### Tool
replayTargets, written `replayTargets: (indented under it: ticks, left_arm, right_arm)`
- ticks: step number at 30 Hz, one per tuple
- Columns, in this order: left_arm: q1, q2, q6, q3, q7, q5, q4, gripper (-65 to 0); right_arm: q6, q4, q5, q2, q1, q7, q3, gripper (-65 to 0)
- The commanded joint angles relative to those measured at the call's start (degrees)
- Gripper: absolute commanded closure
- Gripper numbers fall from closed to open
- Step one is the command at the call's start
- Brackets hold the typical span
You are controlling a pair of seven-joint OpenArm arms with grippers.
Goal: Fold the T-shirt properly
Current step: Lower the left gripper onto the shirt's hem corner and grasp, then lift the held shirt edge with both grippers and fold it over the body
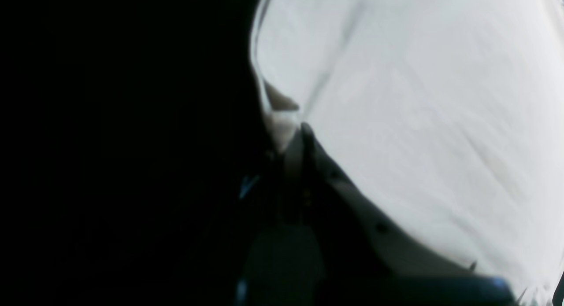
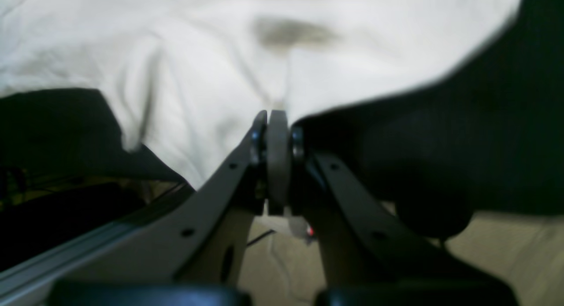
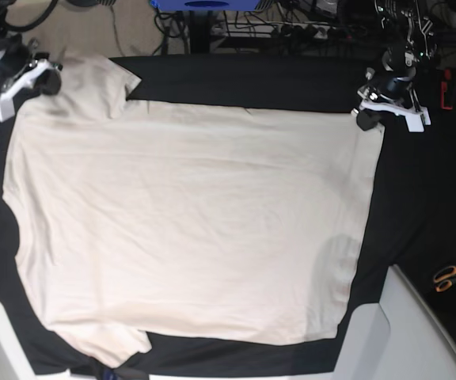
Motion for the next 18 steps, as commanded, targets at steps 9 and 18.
replayTargets:
  ticks: [9, 18]
  left_arm:
    - [-0.1, -0.7, 0.4, -0.2, 6.7, -0.6, 8.8, 0.0]
    - [-2.6, -2.5, 6.4, 7.1, 6.7, -0.6, 9.0, 0.0]
  right_arm:
    - [-2.7, 3.4, 1.3, 1.3, 3.2, -2.1, -0.3, -0.5]
    - [-3.1, 2.8, 1.2, 4.8, 10.6, -5.8, -0.5, -0.5]
